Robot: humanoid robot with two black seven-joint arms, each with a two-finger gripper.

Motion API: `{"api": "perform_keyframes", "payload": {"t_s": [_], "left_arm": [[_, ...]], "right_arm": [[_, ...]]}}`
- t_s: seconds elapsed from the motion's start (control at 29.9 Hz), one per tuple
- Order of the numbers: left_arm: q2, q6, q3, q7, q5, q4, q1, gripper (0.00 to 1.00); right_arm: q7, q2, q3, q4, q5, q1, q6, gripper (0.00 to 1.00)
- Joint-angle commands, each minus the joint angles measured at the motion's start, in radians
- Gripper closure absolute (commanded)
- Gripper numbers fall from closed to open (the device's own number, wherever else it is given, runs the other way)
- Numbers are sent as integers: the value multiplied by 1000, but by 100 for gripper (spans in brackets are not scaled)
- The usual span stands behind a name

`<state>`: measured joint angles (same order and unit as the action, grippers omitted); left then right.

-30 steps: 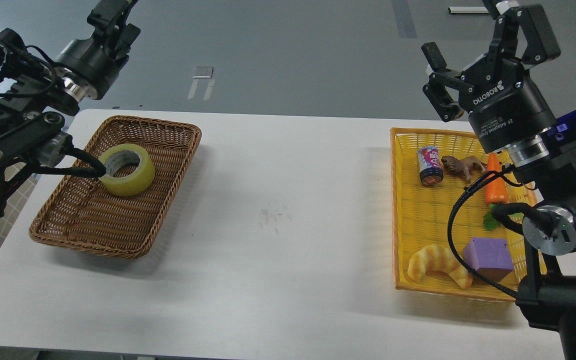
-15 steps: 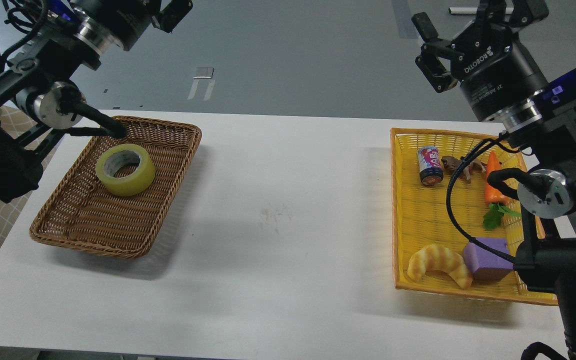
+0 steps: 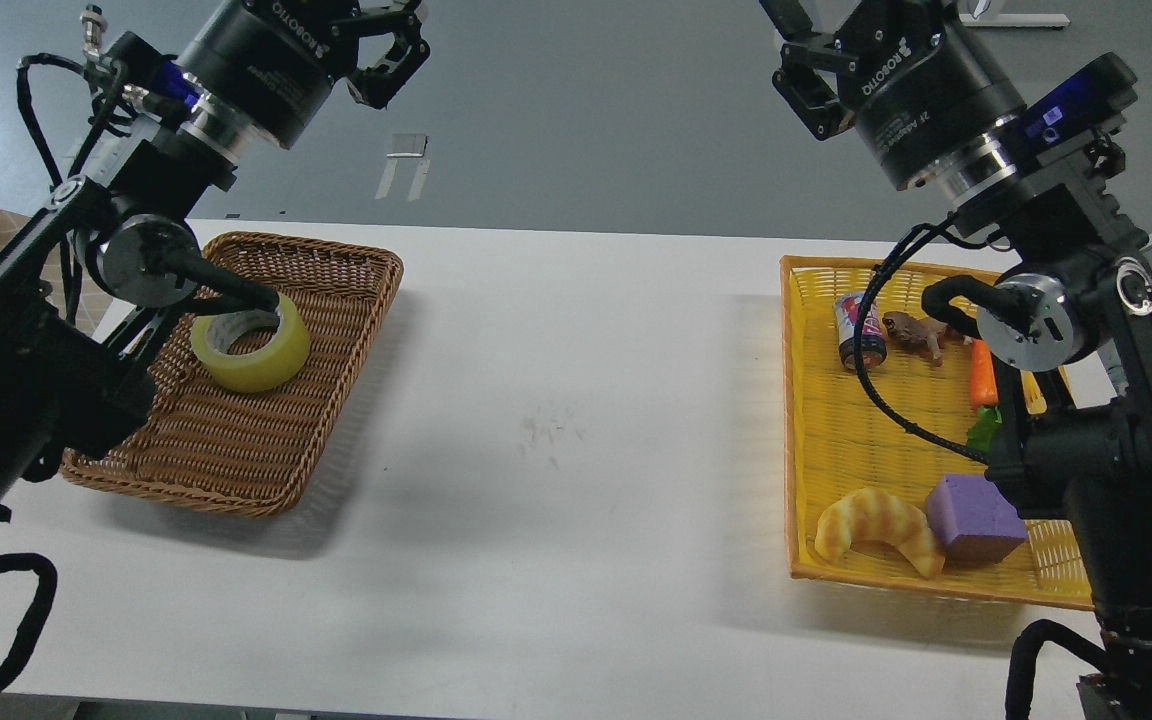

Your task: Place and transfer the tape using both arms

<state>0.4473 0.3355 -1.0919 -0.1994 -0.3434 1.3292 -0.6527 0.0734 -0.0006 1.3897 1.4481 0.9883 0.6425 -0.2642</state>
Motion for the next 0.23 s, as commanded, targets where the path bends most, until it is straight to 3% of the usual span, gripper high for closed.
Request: {"api": "perform_keyframes", "payload": {"t_s": [0.0,0.2], "left_arm": [[-28,5,-54,6,0,57,82,2],[-35,25,-66,26,-5,99,150,2]], "right_arm": [[-3,1,-4,-3,-2,3,0,0],[-4,1,-6,-5,-2,3,0,0]]}}
